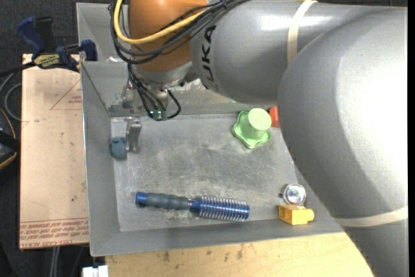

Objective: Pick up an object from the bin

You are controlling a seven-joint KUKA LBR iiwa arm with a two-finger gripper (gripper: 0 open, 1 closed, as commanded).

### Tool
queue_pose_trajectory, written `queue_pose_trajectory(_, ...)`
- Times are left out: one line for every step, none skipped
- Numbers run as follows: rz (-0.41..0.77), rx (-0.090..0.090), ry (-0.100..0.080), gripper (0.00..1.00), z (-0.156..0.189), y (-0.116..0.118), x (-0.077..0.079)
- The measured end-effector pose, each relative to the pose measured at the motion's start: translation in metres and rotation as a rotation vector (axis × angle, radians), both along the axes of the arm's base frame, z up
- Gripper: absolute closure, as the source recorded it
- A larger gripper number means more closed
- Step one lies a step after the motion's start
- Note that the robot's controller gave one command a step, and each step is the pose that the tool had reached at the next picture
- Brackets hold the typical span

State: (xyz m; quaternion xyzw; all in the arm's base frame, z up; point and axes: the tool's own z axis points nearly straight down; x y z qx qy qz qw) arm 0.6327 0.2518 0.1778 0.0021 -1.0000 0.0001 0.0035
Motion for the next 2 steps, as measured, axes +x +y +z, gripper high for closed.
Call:
queue_pose_trajectory(0.009, -0.002, 0.005, 0.00, -0.059, -0.010, -0.080)
queue_pose_trajectory(0.187, -0.001, -0.002, 0.00, -0.089, -0.062, -0.138)
